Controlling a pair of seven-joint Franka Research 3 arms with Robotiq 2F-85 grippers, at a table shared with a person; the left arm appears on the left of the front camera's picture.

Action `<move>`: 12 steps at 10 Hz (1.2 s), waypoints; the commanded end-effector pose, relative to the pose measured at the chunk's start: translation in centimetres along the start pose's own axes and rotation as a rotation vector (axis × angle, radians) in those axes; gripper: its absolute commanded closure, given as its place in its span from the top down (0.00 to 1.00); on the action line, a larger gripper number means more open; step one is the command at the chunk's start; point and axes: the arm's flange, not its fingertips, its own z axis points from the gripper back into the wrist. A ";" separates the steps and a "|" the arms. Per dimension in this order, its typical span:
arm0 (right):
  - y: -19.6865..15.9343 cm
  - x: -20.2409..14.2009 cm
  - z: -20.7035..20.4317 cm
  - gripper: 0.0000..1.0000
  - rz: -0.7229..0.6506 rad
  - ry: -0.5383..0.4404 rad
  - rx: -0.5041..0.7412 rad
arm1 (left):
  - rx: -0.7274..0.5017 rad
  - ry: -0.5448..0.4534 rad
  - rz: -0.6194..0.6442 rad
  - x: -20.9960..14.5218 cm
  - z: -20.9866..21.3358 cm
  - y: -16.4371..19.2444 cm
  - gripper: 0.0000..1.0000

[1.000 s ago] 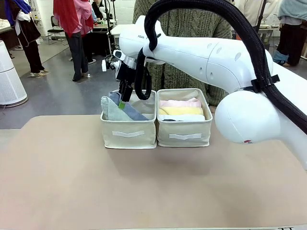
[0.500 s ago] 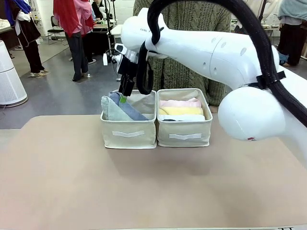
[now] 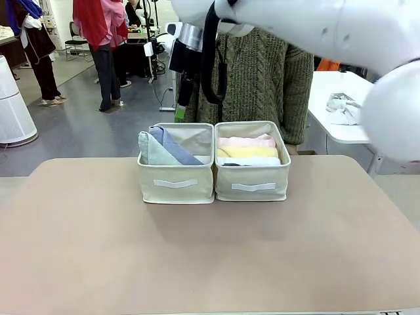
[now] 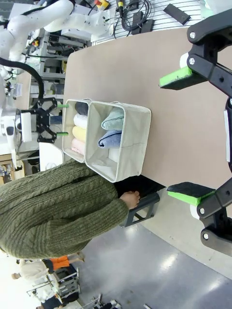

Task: Sort the towels based on their folding style.
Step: Pick up another triangle-folded towel from the table and place it in the left Fabric basket.

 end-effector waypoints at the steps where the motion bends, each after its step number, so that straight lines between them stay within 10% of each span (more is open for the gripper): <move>1: 9.4 -6.9 -1.1 1.00 -0.098 -0.001 -0.052 | 0.010 0.009 0.004 0.1 -0.2 -0.3 1.00; 12: 13.1 -12.2 3.1 1.00 -0.219 -0.064 -0.157 | 0.010 0.009 0.004 0.1 -0.2 -0.3 1.00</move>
